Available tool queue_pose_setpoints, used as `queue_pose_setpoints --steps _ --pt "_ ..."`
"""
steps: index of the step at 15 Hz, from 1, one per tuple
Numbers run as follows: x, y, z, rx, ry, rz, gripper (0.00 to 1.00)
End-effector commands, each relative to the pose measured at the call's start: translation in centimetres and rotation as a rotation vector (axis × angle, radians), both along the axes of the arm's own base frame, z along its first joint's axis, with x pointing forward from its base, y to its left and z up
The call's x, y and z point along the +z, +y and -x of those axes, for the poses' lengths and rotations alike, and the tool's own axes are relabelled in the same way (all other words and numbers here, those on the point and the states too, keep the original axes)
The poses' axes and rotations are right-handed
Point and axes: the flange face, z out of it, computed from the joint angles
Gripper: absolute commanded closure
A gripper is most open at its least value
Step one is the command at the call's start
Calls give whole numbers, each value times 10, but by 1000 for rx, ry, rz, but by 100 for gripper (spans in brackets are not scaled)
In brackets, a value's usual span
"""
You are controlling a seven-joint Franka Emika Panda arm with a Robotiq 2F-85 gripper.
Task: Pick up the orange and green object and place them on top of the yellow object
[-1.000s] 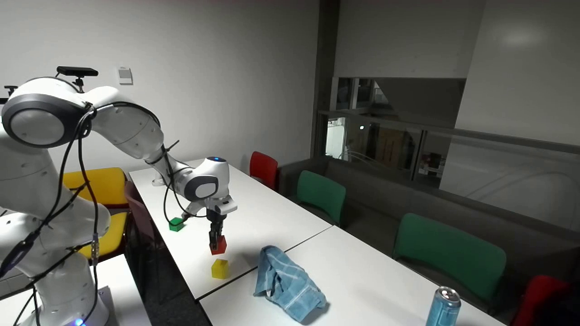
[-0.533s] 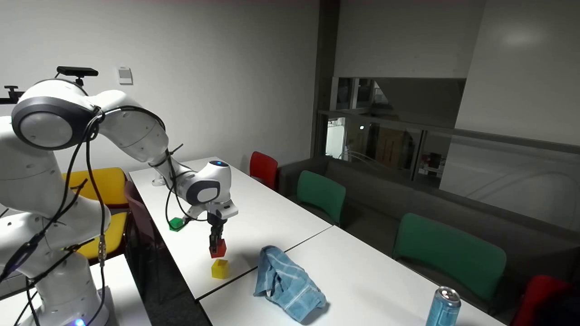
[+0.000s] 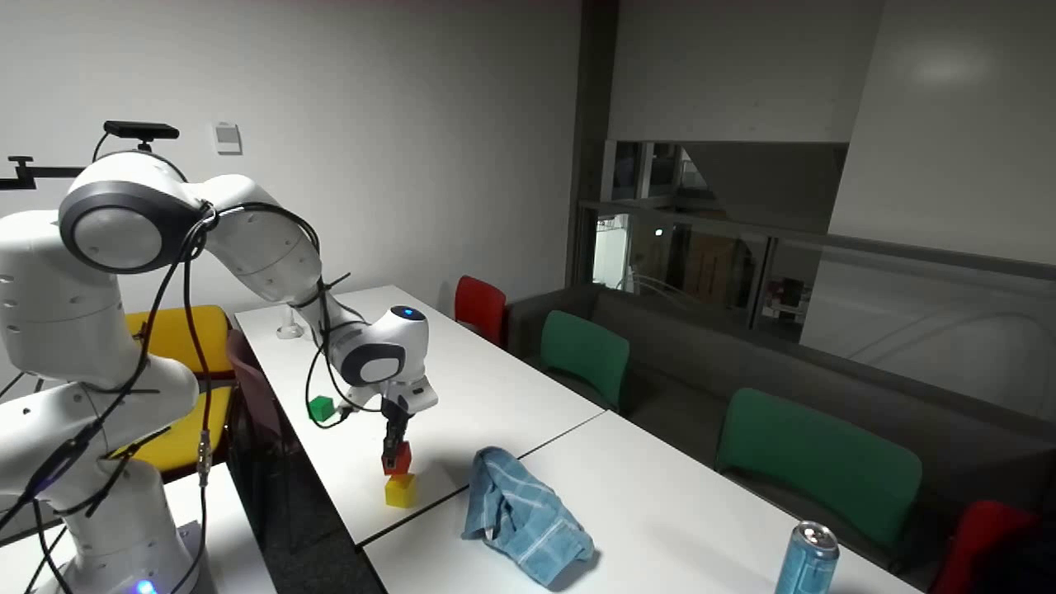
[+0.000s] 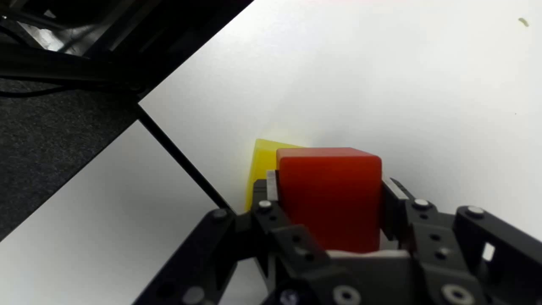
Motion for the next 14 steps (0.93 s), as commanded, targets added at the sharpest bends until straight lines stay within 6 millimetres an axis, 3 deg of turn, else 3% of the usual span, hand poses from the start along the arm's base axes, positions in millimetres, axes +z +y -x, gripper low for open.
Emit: queue_pose_setpoints --steps 1,3,14 --pt "-5 -5 -12 0 -25 -18 70" --pt "-19 -6 -17 -3 -10 -29 70" --pt "-20 -15 -47 -25 -28 -9 70"
